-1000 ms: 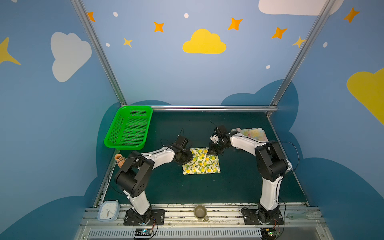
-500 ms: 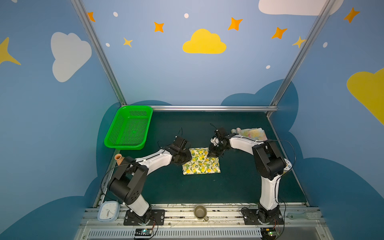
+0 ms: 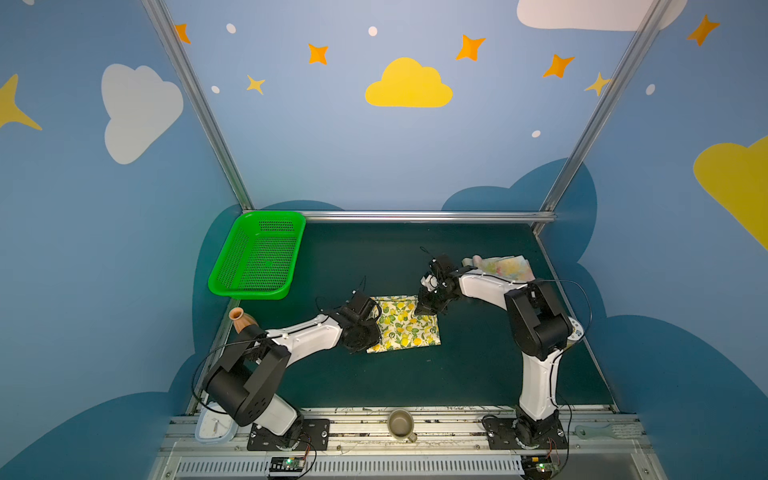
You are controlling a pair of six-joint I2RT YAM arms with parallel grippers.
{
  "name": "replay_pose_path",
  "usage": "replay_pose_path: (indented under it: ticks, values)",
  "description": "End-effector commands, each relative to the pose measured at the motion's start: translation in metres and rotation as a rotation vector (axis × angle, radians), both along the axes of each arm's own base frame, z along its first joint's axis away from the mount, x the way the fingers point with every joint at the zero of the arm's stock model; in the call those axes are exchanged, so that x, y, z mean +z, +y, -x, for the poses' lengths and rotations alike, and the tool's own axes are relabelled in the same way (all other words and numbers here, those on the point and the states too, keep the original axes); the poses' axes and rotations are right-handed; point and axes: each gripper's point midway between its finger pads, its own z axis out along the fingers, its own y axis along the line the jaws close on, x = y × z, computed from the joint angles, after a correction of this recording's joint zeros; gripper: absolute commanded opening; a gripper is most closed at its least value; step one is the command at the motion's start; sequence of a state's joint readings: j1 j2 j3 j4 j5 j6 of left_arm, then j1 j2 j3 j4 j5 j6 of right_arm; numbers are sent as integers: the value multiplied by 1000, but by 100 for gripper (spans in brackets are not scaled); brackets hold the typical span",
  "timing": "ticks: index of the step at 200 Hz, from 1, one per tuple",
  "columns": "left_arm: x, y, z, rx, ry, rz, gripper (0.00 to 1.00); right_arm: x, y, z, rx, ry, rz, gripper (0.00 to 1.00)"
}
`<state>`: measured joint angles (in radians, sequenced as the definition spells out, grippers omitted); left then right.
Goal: Fold and stack skirts
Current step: Smooth out the skirt at the center of the table.
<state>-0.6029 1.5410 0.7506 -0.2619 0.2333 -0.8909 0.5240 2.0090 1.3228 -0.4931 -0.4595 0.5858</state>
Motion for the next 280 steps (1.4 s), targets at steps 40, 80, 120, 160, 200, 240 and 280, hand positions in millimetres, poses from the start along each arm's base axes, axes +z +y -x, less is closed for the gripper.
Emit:
replay_pose_path:
  ticks: [40, 80, 120, 160, 200, 240, 280]
  values:
    - [16, 12, -12, 0, -42, -98, 25, 61, -21, 11, -14, -52, -113, 17]
    - [57, -8, -36, -54, -124, -59, 26, 61, -54, 27, -32, -17, -164, 49]
    - [63, -50, -55, -128, -125, 22, 26, 40, -77, 39, -67, 27, -167, 51]
    - [47, -92, -66, -209, -83, 49, 25, 25, -87, 41, -77, 10, -106, 52]
    - [26, -109, -70, -222, -36, 66, 24, 20, -92, 32, -84, -31, -45, 52]
    - [9, -114, -72, -230, 0, 62, 24, 12, -82, 21, -46, -53, -3, 53]
    - [1, -114, -71, -229, 13, 57, 24, -2, -74, 15, -24, -46, 6, 54]
